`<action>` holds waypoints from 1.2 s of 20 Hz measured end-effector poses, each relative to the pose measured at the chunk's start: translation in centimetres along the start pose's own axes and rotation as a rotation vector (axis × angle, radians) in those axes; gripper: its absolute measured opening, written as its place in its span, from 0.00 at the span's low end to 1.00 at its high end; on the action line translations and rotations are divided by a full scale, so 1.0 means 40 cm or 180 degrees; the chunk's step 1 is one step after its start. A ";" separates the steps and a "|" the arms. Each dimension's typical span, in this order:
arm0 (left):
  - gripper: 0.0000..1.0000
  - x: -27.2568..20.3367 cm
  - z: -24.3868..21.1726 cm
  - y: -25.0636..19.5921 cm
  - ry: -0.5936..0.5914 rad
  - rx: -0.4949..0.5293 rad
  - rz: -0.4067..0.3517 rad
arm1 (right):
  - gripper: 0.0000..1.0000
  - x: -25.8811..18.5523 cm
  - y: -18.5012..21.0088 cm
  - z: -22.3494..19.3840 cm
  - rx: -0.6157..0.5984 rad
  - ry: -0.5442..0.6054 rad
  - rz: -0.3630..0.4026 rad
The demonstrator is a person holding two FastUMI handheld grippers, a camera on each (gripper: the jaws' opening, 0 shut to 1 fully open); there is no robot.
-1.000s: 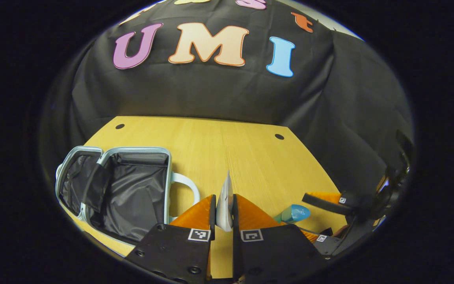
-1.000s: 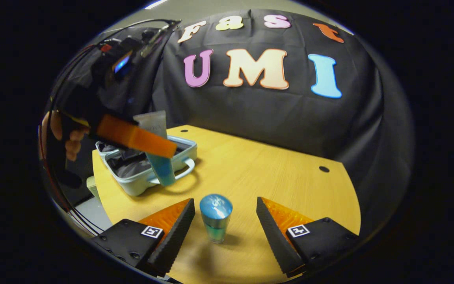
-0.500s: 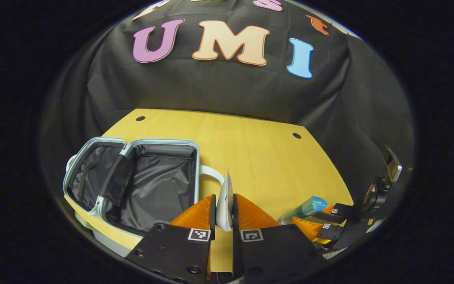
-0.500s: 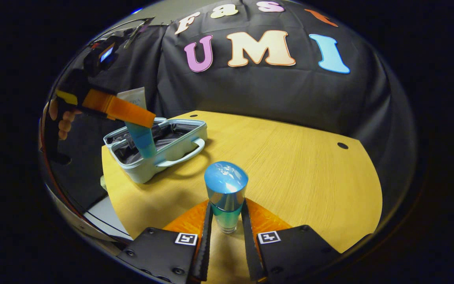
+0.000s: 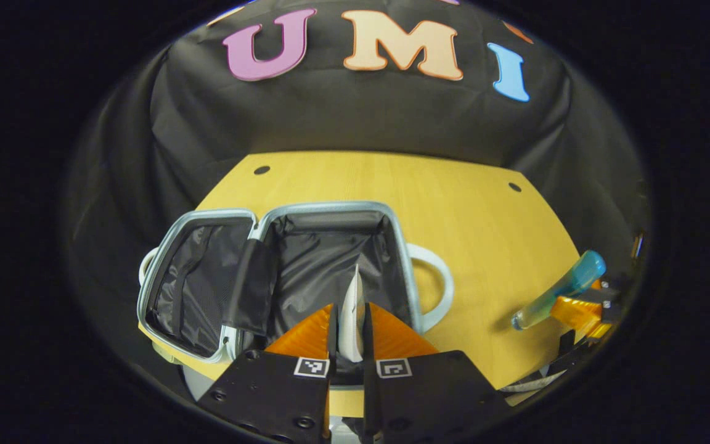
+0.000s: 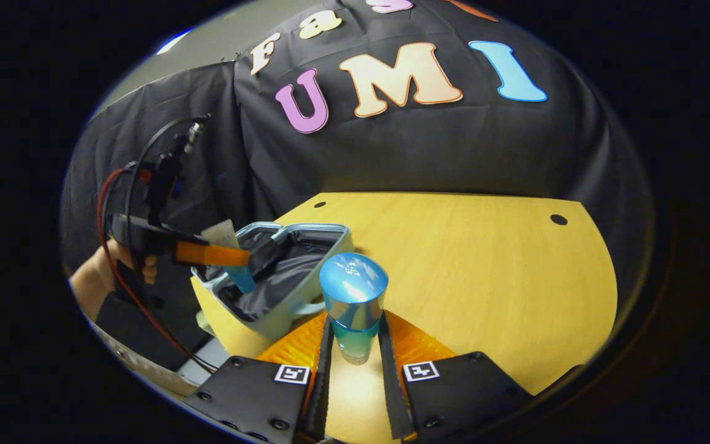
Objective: First open the suitcase, pack the skin care products into it, and then close the suitcase.
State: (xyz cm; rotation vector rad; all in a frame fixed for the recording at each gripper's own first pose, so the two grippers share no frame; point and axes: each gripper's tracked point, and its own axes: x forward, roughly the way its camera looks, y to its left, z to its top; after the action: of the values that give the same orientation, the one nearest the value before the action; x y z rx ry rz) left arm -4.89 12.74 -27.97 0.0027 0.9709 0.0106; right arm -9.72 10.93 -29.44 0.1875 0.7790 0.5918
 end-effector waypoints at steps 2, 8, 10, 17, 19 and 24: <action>0.13 0.044 -0.030 0.033 0.0205 0.0059 -0.0064 | 0.39 0.015 0.063 0.026 0.0062 0.0007 0.0075; 0.17 0.126 -0.105 0.077 0.0621 0.0048 -0.0278 | 0.41 0.103 0.259 0.019 0.0409 0.0395 0.0409; 0.17 0.148 -0.083 0.081 0.0560 0.0078 -0.0416 | 0.40 0.141 0.294 0.004 0.0340 0.0523 0.0387; 0.88 0.113 0.000 0.114 0.0230 -0.0105 -0.0829 | 0.41 0.281 0.346 -0.100 0.0493 0.0989 0.0151; 0.88 0.090 0.029 0.165 0.0116 -0.0200 -0.0863 | 0.37 0.320 0.335 -0.138 0.0483 0.1122 0.0015; 0.89 0.059 0.052 0.363 -0.0061 -0.0414 -0.0617 | 0.37 0.414 0.359 -0.174 0.0713 0.1235 -0.0152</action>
State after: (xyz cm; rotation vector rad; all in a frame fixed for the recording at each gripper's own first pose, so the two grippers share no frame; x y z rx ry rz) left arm -1.96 27.29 -28.66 -0.2105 0.9467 -0.1046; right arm -11.58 31.73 -39.06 0.2629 1.2242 0.5004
